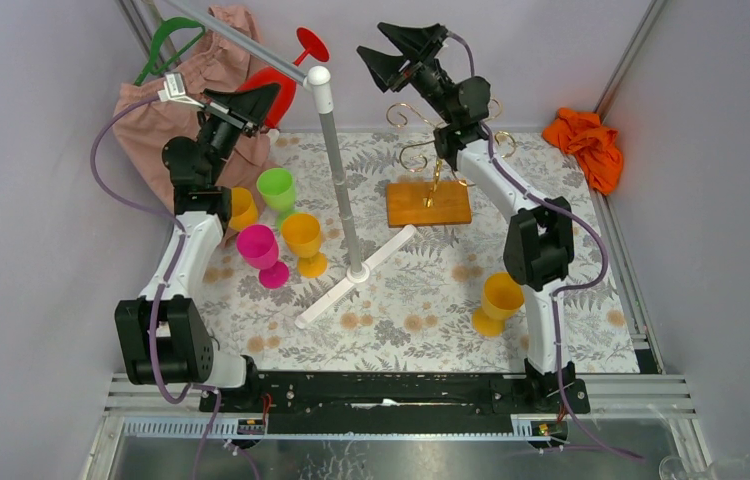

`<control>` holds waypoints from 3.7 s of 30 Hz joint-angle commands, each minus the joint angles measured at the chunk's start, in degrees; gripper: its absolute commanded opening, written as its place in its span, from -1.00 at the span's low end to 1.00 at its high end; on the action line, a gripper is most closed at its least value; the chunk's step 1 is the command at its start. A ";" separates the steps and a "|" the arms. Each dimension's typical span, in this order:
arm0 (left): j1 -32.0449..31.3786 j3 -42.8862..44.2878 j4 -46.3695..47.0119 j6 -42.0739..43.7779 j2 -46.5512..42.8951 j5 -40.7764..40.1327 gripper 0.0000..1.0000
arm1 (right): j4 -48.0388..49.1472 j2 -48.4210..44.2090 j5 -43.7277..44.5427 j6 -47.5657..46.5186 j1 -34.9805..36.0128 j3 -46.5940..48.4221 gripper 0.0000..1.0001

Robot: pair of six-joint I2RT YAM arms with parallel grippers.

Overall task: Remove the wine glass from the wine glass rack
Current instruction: Place the wine glass at the center of the board.

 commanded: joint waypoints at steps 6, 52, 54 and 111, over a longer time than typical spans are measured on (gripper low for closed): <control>1.40 0.98 -3.53 2.77 -0.36 0.33 -1.00 | -0.87 5.72 0.99 4.50 -4.17 14.96 0.39; 2.57 49.24 -116.73 51.96 -14.04 -27.66 -1.00 | -14.62 -42.29 -12.91 -30.96 -30.79 -36.73 0.46; 2.47 49.52 -120.63 52.15 -14.85 -30.28 -1.00 | -12.64 -42.34 -13.77 -29.74 -30.79 -38.57 0.46; 7.84 -0.35 -99.56 47.73 0.99 -29.92 -1.00 | -60.18 -48.31 -8.19 -75.65 -32.99 -37.74 0.62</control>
